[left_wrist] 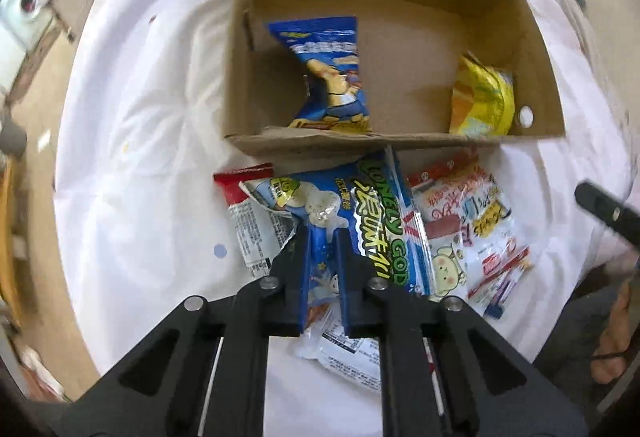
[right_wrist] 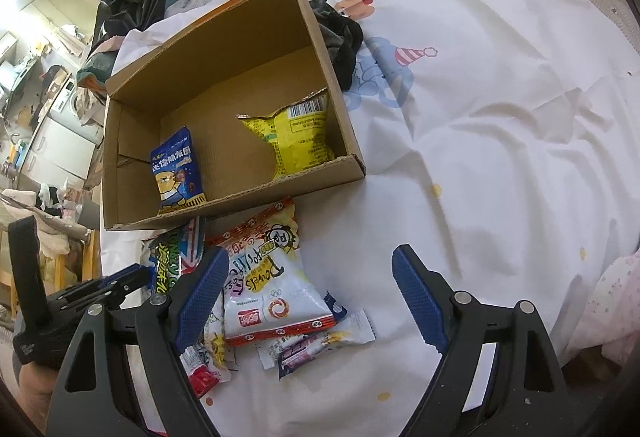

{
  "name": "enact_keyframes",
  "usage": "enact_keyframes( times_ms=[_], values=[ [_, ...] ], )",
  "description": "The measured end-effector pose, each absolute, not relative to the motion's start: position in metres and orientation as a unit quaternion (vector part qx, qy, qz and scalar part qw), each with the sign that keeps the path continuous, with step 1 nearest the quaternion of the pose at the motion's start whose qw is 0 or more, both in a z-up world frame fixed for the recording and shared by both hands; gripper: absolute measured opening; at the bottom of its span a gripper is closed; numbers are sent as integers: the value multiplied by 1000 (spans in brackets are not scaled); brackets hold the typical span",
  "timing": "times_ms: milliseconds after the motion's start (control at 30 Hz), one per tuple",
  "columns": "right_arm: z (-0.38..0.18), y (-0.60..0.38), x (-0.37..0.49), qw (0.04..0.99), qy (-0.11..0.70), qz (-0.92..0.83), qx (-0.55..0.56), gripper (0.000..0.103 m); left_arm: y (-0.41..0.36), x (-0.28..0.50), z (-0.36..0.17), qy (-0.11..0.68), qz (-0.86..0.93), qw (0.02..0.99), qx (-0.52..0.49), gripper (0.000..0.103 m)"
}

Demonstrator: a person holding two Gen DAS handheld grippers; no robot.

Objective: Organize snacks
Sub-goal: 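Grasp the blue-green Lonely God packet with left tool while right tool grasps the pink packet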

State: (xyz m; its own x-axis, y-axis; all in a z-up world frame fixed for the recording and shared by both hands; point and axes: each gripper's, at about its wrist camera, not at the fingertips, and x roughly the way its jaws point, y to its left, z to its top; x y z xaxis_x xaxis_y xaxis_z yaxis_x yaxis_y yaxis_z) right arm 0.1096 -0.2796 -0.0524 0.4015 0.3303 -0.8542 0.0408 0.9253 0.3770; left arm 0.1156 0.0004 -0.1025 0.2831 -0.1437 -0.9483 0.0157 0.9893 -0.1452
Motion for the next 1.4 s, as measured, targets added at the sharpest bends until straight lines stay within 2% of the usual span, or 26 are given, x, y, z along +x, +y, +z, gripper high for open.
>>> enact_keyframes(
  times_ms=[67,100,133,300,500,733,767,833,867,1000,1400],
  values=[
    [-51,-279,109,819,539,90,173,86,7,115,-100,593,-55,800,-74,45],
    [-51,-278,108,820,539,91,172,86,10,117,-98,588,-48,804,-71,81],
    [-51,-278,108,820,538,91,171,86,13,116,-96,583,-40,809,-67,103],
    [-52,-278,110,820,540,90,168,86,12,127,-119,613,-29,785,-88,103],
    [-55,-281,111,816,545,84,172,86,-22,135,-131,616,-45,786,-28,103],
    [-57,-282,112,815,548,81,171,86,-31,141,-153,631,-33,775,-4,103],
    [-57,-281,112,815,548,82,171,86,-30,140,-151,627,-35,778,-3,102],
    [-56,-280,112,815,548,84,170,86,-30,134,-146,624,-39,780,-2,90],
    [-56,-278,113,815,548,86,168,86,-33,131,-145,623,-40,781,-1,88],
    [-55,-275,112,816,547,89,166,86,-30,116,-134,613,-42,789,3,63],
    [-63,-264,112,790,573,120,181,86,4,71,-67,574,-60,817,-14,59]
  ],
)
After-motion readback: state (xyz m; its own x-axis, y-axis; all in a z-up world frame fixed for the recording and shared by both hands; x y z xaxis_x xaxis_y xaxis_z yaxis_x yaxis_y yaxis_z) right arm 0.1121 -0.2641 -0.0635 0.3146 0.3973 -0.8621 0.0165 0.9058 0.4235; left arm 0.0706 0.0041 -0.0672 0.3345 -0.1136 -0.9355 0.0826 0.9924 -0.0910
